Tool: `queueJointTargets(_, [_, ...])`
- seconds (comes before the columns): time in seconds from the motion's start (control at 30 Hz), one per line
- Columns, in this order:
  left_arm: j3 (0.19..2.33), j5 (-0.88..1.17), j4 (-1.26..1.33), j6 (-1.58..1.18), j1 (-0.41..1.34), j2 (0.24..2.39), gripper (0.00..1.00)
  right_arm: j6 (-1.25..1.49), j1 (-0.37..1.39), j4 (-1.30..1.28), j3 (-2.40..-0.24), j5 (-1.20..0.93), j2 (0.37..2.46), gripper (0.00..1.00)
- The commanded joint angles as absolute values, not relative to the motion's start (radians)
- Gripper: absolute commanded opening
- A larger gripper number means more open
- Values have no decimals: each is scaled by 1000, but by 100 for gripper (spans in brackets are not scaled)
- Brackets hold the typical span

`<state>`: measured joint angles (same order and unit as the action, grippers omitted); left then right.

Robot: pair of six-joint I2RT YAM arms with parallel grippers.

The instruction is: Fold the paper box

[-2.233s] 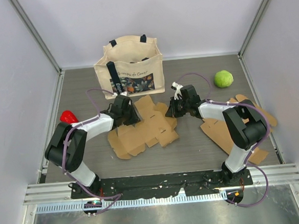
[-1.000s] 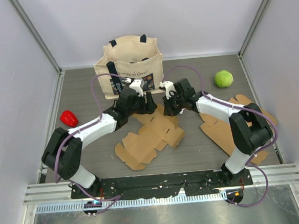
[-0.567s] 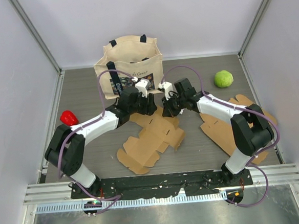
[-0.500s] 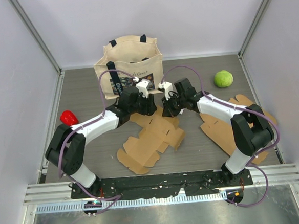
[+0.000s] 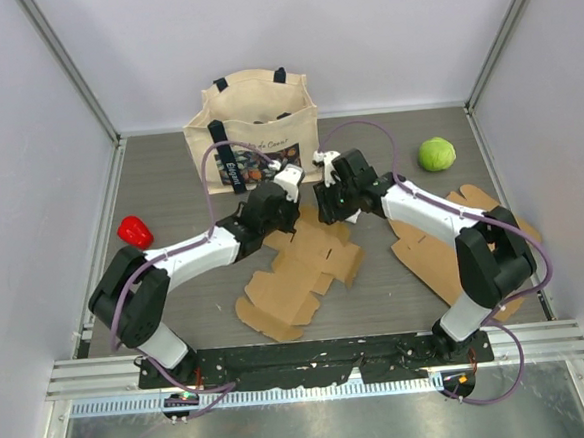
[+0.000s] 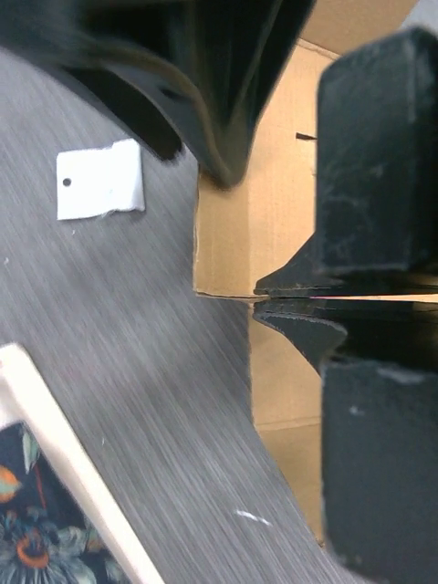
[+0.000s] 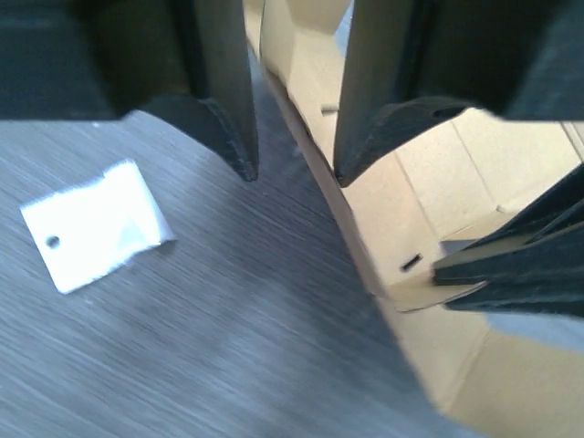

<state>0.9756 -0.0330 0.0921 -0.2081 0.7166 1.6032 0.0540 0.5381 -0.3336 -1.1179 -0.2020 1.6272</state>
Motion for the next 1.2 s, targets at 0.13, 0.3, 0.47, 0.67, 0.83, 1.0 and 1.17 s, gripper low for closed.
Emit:
queueJointTargets(0.13, [836, -383, 314, -276, 749, 1477, 0, 455, 548, -689, -1384, 279, 1517, 70])
queueJointTargets(0.3, [767, -449, 419, -285, 773, 1434, 0, 890, 564, -597, -1274, 147, 1390, 72])
queueJointTargets(0.47, [726, -503, 501, -282, 790, 1424, 0, 1320, 656, -329, -1088, 130, 1295, 77])
queueJointTargets(0.67, [673, -528, 589, -290, 801, 1408, 0, 1633, 750, -192, -1048, 207, 1374, 78])
queueJointTargets(0.83, [646, -541, 629, -295, 819, 1391, 0, 1807, 775, -149, -1008, 267, 1420, 76])
queueJointTargets(1.0, [615, -543, 666, -287, 834, 1388, 0, 1833, 770, -155, -1020, 310, 1454, 73])
queueJointTargets(1.17, [594, -549, 690, -273, 848, 1385, 0, 1862, 762, -167, -1023, 325, 1483, 68])
